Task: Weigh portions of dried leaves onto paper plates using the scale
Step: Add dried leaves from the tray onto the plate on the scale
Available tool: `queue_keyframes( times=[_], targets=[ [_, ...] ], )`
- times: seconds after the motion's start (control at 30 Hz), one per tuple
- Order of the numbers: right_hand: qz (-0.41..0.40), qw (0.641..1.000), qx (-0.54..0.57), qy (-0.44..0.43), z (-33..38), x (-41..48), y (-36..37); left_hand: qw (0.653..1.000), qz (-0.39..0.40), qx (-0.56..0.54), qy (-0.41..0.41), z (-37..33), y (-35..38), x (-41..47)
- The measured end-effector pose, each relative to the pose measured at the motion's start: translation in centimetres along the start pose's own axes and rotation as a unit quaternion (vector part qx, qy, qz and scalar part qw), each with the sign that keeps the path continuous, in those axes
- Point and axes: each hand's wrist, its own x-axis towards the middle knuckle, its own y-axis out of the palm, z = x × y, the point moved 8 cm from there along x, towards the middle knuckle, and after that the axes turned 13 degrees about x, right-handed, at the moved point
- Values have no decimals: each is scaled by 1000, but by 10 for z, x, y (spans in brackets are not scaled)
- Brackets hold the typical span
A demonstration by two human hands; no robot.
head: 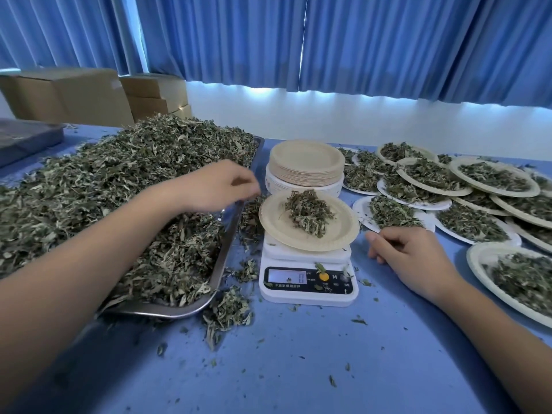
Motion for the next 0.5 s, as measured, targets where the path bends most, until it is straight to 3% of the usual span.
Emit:
queue_keyframes(
  times=[0.07,0.2,0.37,0.5],
  targets=[
    [0,1000,-5,5,0,-1,0,997,62,48,-3,8,7,-12],
    [-7,1000,-11,8,1,-1,-1,997,30,65,-30,12,4,-27],
    [-5,1000,-7,5,2,-2,-2,961,168,186,-120,30,30,-44],
    [-4,1000,-6,3,2,-1,-2,951,197,194,-139,26,42,-47]
  ],
)
